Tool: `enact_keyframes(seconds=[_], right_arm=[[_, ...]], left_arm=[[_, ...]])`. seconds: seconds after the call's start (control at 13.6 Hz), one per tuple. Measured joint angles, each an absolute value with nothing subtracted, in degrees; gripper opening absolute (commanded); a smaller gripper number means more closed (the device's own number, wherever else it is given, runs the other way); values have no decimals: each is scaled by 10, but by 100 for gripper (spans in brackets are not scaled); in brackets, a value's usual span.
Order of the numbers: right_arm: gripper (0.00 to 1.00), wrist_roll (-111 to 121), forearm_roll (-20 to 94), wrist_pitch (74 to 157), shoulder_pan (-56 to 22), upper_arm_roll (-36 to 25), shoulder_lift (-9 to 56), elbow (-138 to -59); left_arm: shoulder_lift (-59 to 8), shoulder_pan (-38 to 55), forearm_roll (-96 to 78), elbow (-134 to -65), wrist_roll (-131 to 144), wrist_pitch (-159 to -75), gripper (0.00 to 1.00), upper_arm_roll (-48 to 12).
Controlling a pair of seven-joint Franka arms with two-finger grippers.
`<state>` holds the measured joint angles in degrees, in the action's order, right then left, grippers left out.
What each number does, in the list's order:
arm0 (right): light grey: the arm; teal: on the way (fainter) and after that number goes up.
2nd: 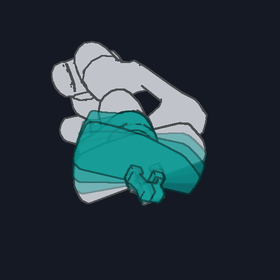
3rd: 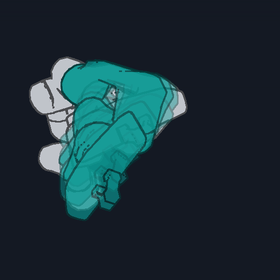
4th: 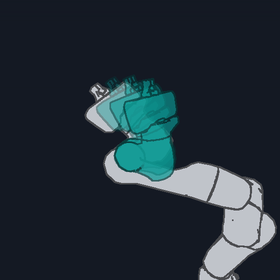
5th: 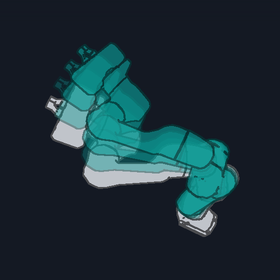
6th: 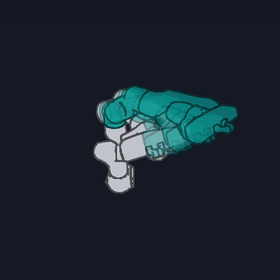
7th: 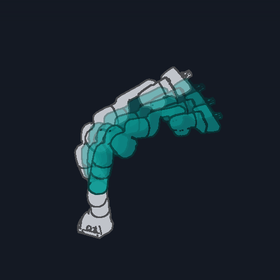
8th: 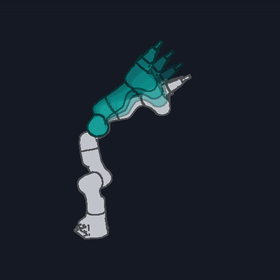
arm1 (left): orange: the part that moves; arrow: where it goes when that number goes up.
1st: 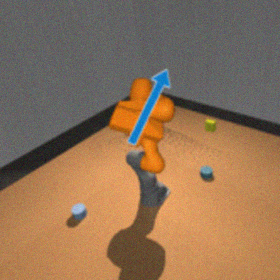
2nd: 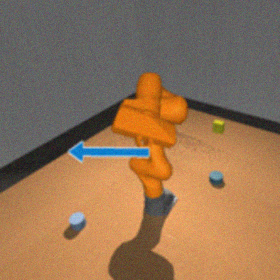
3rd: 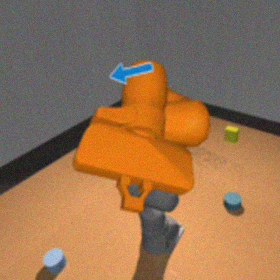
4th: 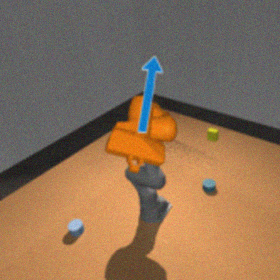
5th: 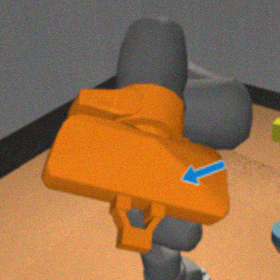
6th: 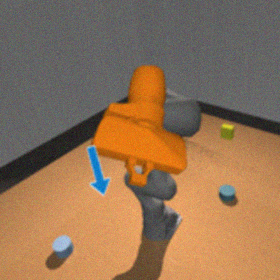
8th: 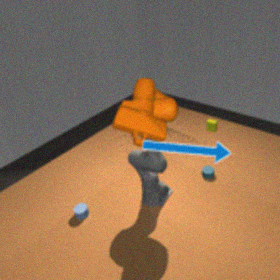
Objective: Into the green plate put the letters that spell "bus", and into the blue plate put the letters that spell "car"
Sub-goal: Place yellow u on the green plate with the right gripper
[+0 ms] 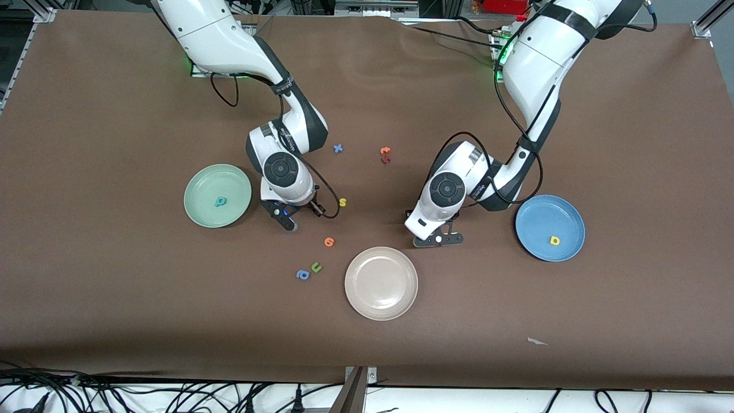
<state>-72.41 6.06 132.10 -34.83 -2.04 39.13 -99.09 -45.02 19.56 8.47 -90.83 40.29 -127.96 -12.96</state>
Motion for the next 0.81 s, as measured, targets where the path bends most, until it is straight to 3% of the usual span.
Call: enact_keyframes(seconds=[0.15,0.51,0.81], right_arm=[[9,-695,59,1280,-349,-33,378,-983],[9,-507,61,1136,-344,-132,317,-977],[9,-411,61,1126,-338,-183,317,-1025]], left_arm=[[-450,196,84,-908,403,-1280,56,-130],[-451,198,77,-908,404,-1280,49,-130],[-451,201,69,-907,404,-1280,44,-130]])
